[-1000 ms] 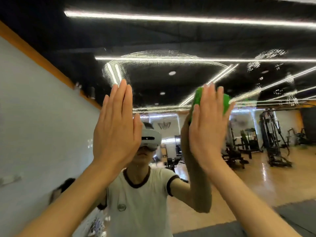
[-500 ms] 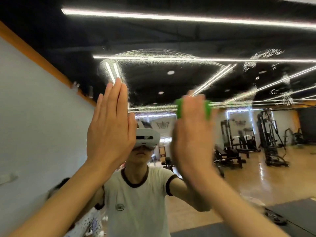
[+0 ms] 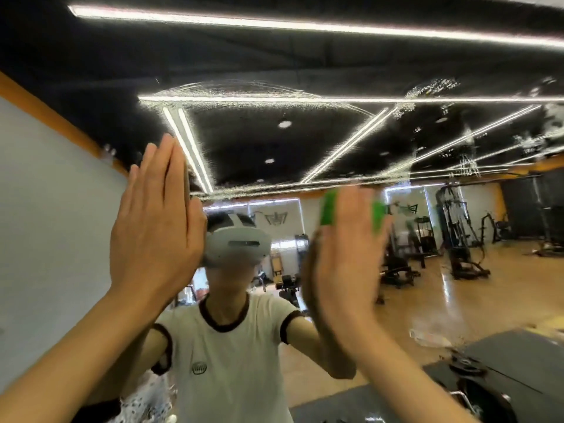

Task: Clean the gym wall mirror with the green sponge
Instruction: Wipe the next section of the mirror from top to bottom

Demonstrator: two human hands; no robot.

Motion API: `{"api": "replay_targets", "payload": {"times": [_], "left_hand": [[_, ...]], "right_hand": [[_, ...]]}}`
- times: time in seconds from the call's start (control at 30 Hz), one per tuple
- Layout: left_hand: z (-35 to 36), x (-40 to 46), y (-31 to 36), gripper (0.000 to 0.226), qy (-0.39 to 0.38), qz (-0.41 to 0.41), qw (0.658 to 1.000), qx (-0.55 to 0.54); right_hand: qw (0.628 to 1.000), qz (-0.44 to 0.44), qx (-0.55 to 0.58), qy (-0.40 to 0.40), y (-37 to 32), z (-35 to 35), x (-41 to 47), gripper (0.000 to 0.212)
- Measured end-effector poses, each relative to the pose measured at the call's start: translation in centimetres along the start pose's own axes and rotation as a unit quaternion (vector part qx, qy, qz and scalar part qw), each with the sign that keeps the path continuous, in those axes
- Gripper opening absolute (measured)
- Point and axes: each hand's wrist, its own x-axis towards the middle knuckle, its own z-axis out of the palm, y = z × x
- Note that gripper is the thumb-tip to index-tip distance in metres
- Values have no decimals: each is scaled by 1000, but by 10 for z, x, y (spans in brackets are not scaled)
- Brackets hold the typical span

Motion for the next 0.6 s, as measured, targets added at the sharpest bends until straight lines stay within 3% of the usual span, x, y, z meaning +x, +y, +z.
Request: {"api": "replay_targets", "payload": {"times": [0.03,0.1,0.17,0.23,0.33,0.4,0.43,0.47,0.53,0.6], "left_hand": [[-1,0,0,63,0,-1,1000,-2],[-1,0,1,63,-2,0,1000,0],[-1,0,0,64,-6,-3,1000,-6],[1,1,-3,63,-9,-7,1000,-26],[4,2,2,62,-14,7,999,-42],[6,3,16,61,-20,23,999,-32],[9,6,26,62,-18,32,999,-31],[12,8,38,62,-14,40,999,-33],[24,11,56,61,-11,55,998,-36],[33,13,67,61,-13,61,997,-44]], "right_hand": [[994,-102,-6,-29,-21,5,-9,58],[940,-317,-27,-123,-33,6,-22,58],[903,-401,-45,-150,1,-1,-9,60],[930,-334,-32,-148,46,-12,5,64],[995,-78,-12,-65,108,-30,21,58],[997,72,5,-11,95,-26,23,57],[996,90,14,3,76,-20,25,57],[998,64,19,-2,53,-14,26,58],[990,-129,7,-51,15,-5,23,59],[935,-335,-28,-114,20,-6,32,57]]}}
